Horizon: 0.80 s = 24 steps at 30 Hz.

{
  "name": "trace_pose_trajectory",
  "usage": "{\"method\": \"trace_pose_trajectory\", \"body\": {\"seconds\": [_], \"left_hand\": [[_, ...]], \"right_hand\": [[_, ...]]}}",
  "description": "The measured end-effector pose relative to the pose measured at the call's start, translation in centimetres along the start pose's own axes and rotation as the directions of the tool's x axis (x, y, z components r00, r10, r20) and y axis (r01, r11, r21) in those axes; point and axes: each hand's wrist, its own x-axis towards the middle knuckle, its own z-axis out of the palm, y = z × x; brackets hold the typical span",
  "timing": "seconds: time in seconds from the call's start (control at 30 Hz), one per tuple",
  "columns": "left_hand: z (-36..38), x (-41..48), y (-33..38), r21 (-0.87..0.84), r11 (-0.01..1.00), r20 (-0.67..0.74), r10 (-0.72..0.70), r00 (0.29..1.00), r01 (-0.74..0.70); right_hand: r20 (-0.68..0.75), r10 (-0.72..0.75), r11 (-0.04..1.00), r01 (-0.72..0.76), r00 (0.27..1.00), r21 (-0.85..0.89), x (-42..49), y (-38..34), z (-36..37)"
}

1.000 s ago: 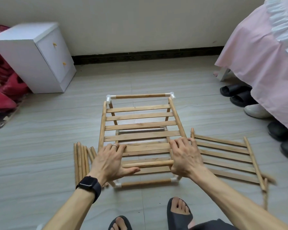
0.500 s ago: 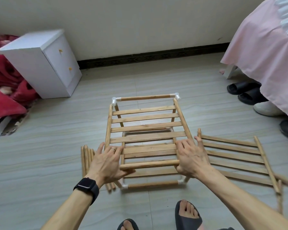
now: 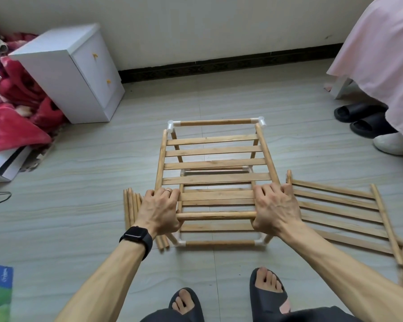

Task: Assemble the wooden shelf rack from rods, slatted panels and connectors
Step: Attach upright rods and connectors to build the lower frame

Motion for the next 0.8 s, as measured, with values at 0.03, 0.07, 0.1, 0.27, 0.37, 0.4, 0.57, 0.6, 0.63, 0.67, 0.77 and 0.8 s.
{"method": "trace_pose_trajectory", "body": {"seconds": [0.03, 0.07, 0.1, 0.27, 0.37, 0.4, 0.57, 0.6, 0.63, 0.67, 0.77, 0.8], "left_hand": [[0.0, 0.1, 0.0, 0.003, 1.000, 0.011, -0.001, 1.000, 0.000], [0.1, 0.1, 0.0, 0.003, 1.000, 0.022, -0.004, 1.000, 0.004], [0.1, 0.1, -0.1, -0.005, 1.000, 0.028, -0.008, 1.000, 0.008], [0.9, 0.2, -0.5, -0.073, 0.997, 0.082, -0.011, 0.997, 0.017], [0.9, 0.0, -0.9, -0.138, 0.990, 0.087, -0.015, 0.996, 0.027], [0.7, -0.1, -1.1, -0.178, 0.984, 0.084, -0.011, 0.996, 0.026], [-0.6, 0.2, -0.3, -0.561, 0.801, 0.049, -0.220, 0.974, 0.209], [-0.9, 0.9, -0.3, -0.694, 0.634, 0.108, -0.379, 0.919, 0.343], [-1.2, 1.6, -0.4, -0.786, 0.411, 0.224, -0.508, 0.832, 0.462], [-1.4, 2.3, -0.7, -0.823, 0.173, 0.369, -0.561, 0.741, 0.541], [-0.7, 2.8, -1.2, -0.798, -0.173, 0.580, -0.485, 0.655, 0.578], [-0.3, 2.5, -1.2, -0.806, -0.161, 0.567, -0.489, 0.663, 0.570]], "right_hand": [[0.017, 0.002, 1.000, -0.002, 1.000, 0.003, 0.1, 0.0, -0.1], [0.038, 0.005, 1.000, -0.005, 0.999, 0.011, 0.2, 0.0, -0.1], [0.060, 0.010, 1.000, -0.011, 0.998, 0.022, 0.3, 0.1, -0.2], [0.198, 0.029, 0.998, -0.039, 0.980, 0.046, 0.4, 0.3, -0.5], [0.157, 0.010, 0.998, -0.019, 0.988, 0.057, 0.4, 0.7, -0.6], [0.121, -0.012, 0.996, 0.001, 0.993, 0.090, 0.4, 1.0, -0.7], [0.152, 0.031, 0.919, -0.088, 0.988, 0.384, -0.4, 2.4, -0.8], [0.217, 0.054, 0.841, -0.161, 0.975, 0.517, -0.3, 2.5, -0.9], [0.271, 0.098, 0.697, -0.261, 0.958, 0.669, 0.0, 2.6, -1.2], [0.326, 0.178, 0.489, -0.371, 0.929, 0.790, 0.5, 2.8, -1.5], [0.524, 0.405, 0.000, -0.573, 0.749, 0.819, 2.0, 2.9, -1.8], [0.576, 0.413, -0.048, -0.615, 0.705, 0.787, 2.1, 2.7, -1.5]]}}
